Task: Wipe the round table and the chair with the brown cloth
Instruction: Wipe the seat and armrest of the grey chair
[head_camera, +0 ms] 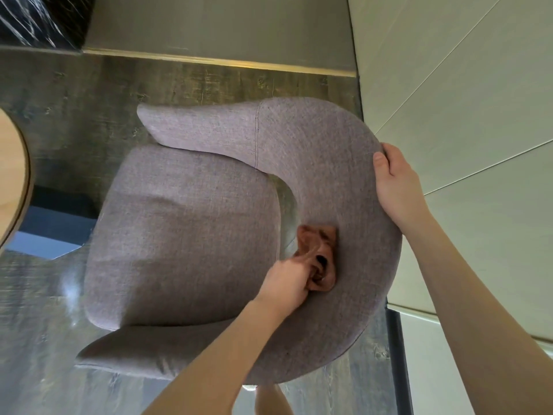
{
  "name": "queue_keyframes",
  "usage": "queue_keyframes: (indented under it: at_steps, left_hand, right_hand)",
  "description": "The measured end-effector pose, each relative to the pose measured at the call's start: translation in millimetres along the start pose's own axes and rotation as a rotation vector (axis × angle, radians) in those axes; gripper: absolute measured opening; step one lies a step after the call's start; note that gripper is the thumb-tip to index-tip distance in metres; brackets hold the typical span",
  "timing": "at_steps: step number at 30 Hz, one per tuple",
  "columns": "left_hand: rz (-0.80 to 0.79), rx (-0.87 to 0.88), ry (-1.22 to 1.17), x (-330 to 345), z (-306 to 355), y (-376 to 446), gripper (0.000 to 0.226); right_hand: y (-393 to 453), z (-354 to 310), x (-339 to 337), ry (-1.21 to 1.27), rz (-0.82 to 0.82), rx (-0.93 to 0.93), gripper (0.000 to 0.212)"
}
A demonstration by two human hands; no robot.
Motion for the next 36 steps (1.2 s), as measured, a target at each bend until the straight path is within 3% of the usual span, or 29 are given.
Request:
queue_keyframes:
  at_steps: [2,4,6,8,10,12,15,17,19,23,25,27,30,34,36]
  left_hand:
    - [-0.202,-0.107,0.069,12,-24,-8,0.029]
    - [-0.247,-0.283,-0.079,13,-51,-16,0.027]
    - [-0.003,-0.559,-0.462,-7,-74,-21,0.027]
    - [0.345,-0.718,-0.695,-39,-79,-19,0.024]
    - [0.505,-0.695,-0.722,-61,-57,0,0.022]
    - [0.503,-0.524,-0.610,-76,-12,25,0.032]
    - [0.416,-0.135,-0.338,-67,49,37,0.062]
    - [0.384,-0.004,-0.245,-50,49,26,0.074]
    - [0.249,0.054,-0.163,-25,27,9,0.072]
    - [-0.340,-0.113,0.136,48,-56,-37,0.044]
    - [-0.404,-0.326,0.080,52,-99,-55,0.048]
    - [-0.245,-0.502,-0.081,33,-123,-50,0.052]
    - [0.117,-0.593,-0.392,-19,-109,-11,0.041]
    - [0.482,-0.434,-0.605,-78,-32,38,0.027]
    - [0.503,-0.258,-0.533,-79,13,41,0.027]
  right_hand:
    - [0,-1,0,0.001,-0.008,0.003,0.038]
    - [-2,-1,-1,0.006,-0.006,0.011,0.039]
    - [-2,-1,-1,0.005,-0.001,0.005,0.039]
    - [-2,0,-1,0.005,0.006,0.013,0.039]
    - [-2,1,0,0.002,0.004,0.018,0.039]
    - [-2,1,-1,0.007,0.011,0.017,0.039]
    - [0,1,-1,0.019,0.018,-0.003,0.038]
    - [1,2,-1,0.014,0.017,0.001,0.038]
    - [1,3,0,0.013,0.006,0.022,0.039]
    - [1,4,1,0.002,-0.006,0.035,0.042]
    - [0,2,0,0.003,-0.002,0.029,0.042]
    - [0,2,1,-0.006,0.001,0.019,0.041]
    - [0,3,0,-0.003,0.005,0.026,0.042]
    - [0,4,0,0.001,0.009,0.026,0.042]
    - [0,3,-1,0.001,0.017,0.015,0.040]
Point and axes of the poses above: each hand's wrist, its own y-axis towards the middle knuckle, its own x-axis out of the palm, z = x × y, the point moved 7 cm from there along y, towards the middle knuckle, and after that the axes turned 6 degrees about z, right-handed, at the moved point
